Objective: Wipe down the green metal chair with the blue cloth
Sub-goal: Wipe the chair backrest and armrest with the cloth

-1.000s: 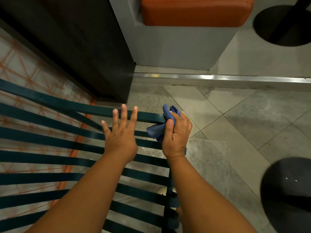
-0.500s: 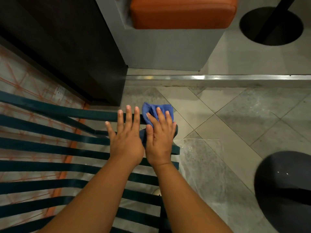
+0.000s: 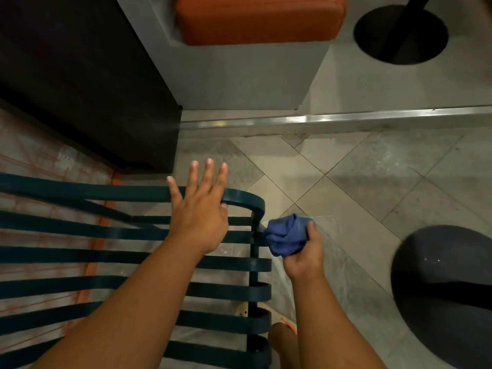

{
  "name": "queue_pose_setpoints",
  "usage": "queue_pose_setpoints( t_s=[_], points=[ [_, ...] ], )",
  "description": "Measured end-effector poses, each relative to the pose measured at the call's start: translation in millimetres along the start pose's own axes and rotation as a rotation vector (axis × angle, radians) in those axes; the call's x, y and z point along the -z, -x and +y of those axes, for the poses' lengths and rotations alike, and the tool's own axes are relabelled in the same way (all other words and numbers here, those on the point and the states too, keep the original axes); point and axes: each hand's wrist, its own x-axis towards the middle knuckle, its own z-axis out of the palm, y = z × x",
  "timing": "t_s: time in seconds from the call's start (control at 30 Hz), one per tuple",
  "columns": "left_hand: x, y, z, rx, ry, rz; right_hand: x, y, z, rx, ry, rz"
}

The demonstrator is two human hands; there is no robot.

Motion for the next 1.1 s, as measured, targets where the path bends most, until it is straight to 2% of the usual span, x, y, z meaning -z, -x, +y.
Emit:
queue_pose_setpoints(
  t_s=[0.1, 0.17, 0.23, 0.27, 0.33, 0.4, 0.47, 0.57, 0.67, 0.83, 1.0, 1.1],
  points=[
    [6, -10, 7, -0.043, 0.031, -0.051, -22, 9, 8, 0.121, 0.077, -0.109],
    [10, -14, 14, -0.048, 0.037, -0.059, -43, 24, 15, 0.345, 0.287, -0.124],
    [8, -18, 20, -0.048, 0.011, -0.048, -56, 39, 29, 0.545, 0.559, -0.236],
    [7, -20, 22, -0.043, -0.010, -0.042, -59, 42, 37, 0.591, 0.651, -0.306],
    [2, -23, 25, -0.027, -0.048, -0.038, -57, 39, 48, 0.612, 0.704, -0.344],
    [-1, -24, 27, -0.016, -0.066, -0.036, -52, 24, 46, 0.545, 0.591, -0.352],
    [-4, -25, 27, -0.021, -0.083, -0.026, -49, 5, 33, 0.359, 0.551, -0.290],
    [-6, -25, 27, -0.022, -0.089, -0.004, -58, -19, 13, 0.113, 0.786, -0.121],
    [-8, -26, 26, -0.022, -0.090, 0.012, -74, -17, 3, 0.126, 0.945, -0.097],
    [-11, -25, 27, -0.014, -0.113, 0.048, -50, -16, 10, 0.247, 0.842, -0.160],
    [-14, -25, 28, -0.016, -0.131, 0.095, -47, -66, 18, 0.102, 0.934, -0.155],
    [-17, -24, 29, -0.019, -0.130, 0.127, -44, -90, 14, 0.048, 1.100, -0.133]
  ],
)
